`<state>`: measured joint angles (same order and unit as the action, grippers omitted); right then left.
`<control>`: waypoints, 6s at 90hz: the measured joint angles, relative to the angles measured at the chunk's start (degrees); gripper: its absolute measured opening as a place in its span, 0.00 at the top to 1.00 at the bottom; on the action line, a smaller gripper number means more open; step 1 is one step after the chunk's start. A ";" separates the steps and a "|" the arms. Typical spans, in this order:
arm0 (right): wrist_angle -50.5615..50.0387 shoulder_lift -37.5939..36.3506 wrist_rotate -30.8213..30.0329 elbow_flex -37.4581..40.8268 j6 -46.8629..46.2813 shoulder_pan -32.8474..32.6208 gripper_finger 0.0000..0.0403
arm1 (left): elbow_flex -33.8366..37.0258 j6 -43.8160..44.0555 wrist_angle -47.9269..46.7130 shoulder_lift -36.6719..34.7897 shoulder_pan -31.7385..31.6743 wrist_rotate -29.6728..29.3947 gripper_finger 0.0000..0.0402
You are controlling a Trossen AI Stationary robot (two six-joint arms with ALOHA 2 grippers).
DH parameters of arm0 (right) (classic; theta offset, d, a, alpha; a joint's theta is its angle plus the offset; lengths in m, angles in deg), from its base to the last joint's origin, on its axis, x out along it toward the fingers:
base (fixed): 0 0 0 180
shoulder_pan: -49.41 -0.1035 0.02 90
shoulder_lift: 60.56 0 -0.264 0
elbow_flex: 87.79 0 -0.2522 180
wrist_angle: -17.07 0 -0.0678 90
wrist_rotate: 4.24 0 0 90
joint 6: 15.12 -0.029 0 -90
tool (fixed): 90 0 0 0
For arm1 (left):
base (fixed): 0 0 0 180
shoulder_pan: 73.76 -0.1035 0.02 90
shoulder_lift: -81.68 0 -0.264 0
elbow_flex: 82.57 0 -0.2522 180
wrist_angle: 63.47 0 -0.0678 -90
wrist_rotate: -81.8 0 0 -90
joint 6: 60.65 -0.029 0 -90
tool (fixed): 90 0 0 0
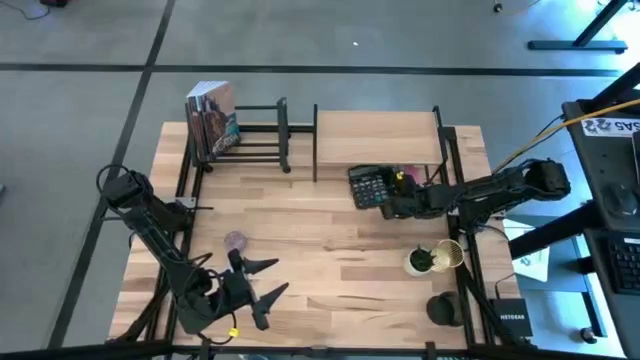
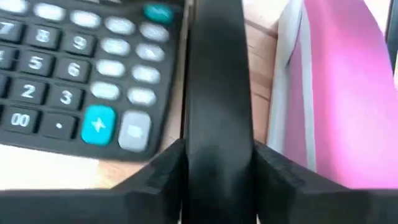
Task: Stock shelves
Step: Remove the black stapler from under the shelf, then remove the pink stapler from under the shelf
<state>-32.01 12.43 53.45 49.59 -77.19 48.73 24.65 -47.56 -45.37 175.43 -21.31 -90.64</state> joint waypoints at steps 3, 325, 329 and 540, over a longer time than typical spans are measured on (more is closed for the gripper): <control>-0.45 -0.09 0.08 0.00 0.01 -0.01 0.72 | 0.00 0.00 0.00 0.00 0.00 0.00 0.31; 17.08 60.71 29.65 -74.31 48.84 -11.75 0.61 | 0.03 -12.77 16.25 0.02 7.45 -7.65 0.31; 17.72 61.06 30.28 -74.31 48.83 -11.70 0.57 | 0.04 -12.73 16.21 0.02 7.41 -7.64 0.31; -14.02 -13.57 4.64 -1.55 11.43 11.87 0.43 | 0.00 -4.25 6.08 0.00 5.27 -5.17 0.31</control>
<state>-46.03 -1.14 58.08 48.04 -65.76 60.60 24.65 -51.81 -39.30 175.43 -16.04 -95.80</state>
